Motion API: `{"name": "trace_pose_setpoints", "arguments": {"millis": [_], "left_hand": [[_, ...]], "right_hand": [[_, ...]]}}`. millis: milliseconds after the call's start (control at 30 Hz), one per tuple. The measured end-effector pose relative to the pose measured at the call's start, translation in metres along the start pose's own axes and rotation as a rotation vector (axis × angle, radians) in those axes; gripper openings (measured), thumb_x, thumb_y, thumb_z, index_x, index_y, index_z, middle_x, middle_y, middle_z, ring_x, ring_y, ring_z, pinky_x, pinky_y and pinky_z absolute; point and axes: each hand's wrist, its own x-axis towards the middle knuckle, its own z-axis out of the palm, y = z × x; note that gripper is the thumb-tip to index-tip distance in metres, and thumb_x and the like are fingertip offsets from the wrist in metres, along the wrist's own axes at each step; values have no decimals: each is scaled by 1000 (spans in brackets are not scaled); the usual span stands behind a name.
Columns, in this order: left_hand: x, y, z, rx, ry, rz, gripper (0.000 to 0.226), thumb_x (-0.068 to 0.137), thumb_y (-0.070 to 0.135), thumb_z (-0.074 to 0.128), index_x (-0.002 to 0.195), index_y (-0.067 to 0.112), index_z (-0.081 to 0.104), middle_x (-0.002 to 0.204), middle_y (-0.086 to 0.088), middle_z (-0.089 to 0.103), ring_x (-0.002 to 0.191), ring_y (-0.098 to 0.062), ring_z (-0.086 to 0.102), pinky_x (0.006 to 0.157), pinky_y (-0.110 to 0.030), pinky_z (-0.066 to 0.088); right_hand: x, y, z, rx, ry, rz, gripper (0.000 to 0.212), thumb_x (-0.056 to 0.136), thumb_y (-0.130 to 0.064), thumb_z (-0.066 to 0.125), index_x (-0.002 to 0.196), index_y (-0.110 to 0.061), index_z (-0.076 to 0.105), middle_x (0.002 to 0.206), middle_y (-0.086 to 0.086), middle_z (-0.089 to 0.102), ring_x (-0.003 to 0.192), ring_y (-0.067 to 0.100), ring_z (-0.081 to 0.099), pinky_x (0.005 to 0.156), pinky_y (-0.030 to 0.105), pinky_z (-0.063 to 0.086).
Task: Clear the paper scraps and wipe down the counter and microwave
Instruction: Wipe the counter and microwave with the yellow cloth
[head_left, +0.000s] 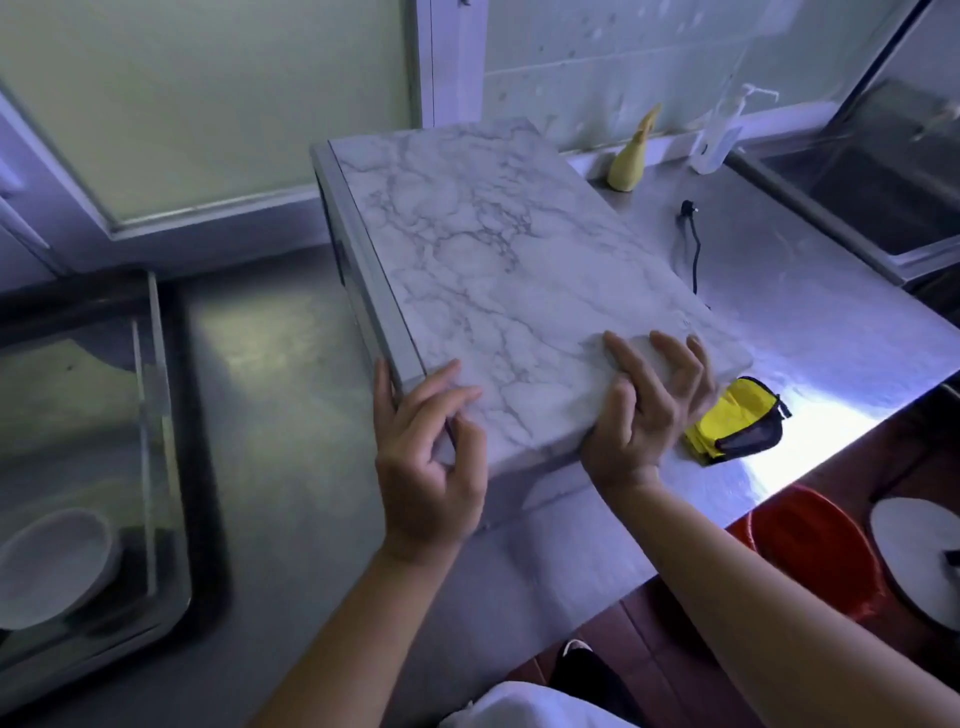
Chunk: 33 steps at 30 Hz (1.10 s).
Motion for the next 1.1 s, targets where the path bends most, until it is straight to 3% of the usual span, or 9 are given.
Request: {"name": "trace_pose_setpoints", "arguments": {"millis": [200, 367, 500, 600, 667, 733, 833, 933, 1100], "left_hand": [[67, -32, 26, -27, -30, -103, 22, 81, -1, 54, 85, 0, 76, 101, -8, 73, 103, -8, 63, 110, -59, 33], [92, -44, 35, 10, -144, -190, 28, 83, 4, 49, 94, -2, 74, 112, -9, 69, 122, -23, 59, 118, -50, 25], [94, -49, 36, 60, -174, -168, 28, 83, 5, 47, 94, -2, 72, 114, -12, 69, 123, -24, 58, 120, -31, 16], [94, -45, 35, 52, -181, -170, 29, 83, 6, 46, 94, -1, 71, 114, -11, 69, 106, 1, 58, 117, -24, 17], [93, -42, 34, 38, -189, -161, 28, 83, 6, 46, 94, -2, 71, 116, -10, 68, 92, 14, 49, 108, -11, 21], [91, -41, 35, 14, -189, -200, 31, 85, 9, 46, 100, -1, 71, 122, -4, 61, 102, 14, 46, 93, 0, 24], [86, -43, 35, 0, -162, -315, 33, 91, 15, 46, 111, 5, 70, 138, -1, 47, 127, 8, 41, 92, -1, 30], [82, -44, 39, 1, -107, -380, 29, 97, 9, 46, 114, 8, 70, 149, -8, 44, 142, -13, 37, 102, -9, 29], [84, -41, 41, 8, -97, -484, 28, 101, 14, 48, 117, 13, 70, 156, -3, 37, 139, 2, 33, 105, -5, 26]], "right_hand": [[58, -8, 37, -190, -515, 171, 47, 89, -42, 37, 130, -50, 59, 152, -2, 39, 150, 19, 12, 116, 65, -3], [104, 5, 43, -213, -934, 191, 47, 95, -64, 36, 142, -65, 33, 166, -19, 8, 152, 10, -13, 112, 64, -17], [106, 3, 41, -220, -979, 176, 49, 96, -66, 37, 144, -64, 30, 166, -19, 5, 152, 10, -15, 111, 65, -18], [100, 13, 31, -172, -935, 71, 51, 96, -61, 44, 146, -57, 33, 167, -15, 10, 153, 10, -10, 117, 62, -10], [76, 32, 13, -119, -828, -112, 60, 96, -46, 53, 152, -45, 31, 167, -8, 12, 154, 16, -1, 121, 57, 6], [35, 65, -12, -129, -857, -180, 65, 95, -41, 54, 154, -41, 28, 168, -6, 10, 154, 19, 8, 120, 53, 10], [-19, 137, -46, -365, -1079, -9, 62, 96, -46, 56, 153, -39, 33, 168, -3, 11, 154, 21, 7, 120, 53, 9], [-15, 205, -69, -490, -981, 279, 63, 91, -38, 64, 149, -29, 42, 164, 6, 24, 150, 29, 17, 118, 52, 17], [50, 274, -72, -575, -993, 390, 60, 88, -33, 67, 144, -22, 50, 158, 9, 34, 144, 32, 26, 113, 51, 24]]}}
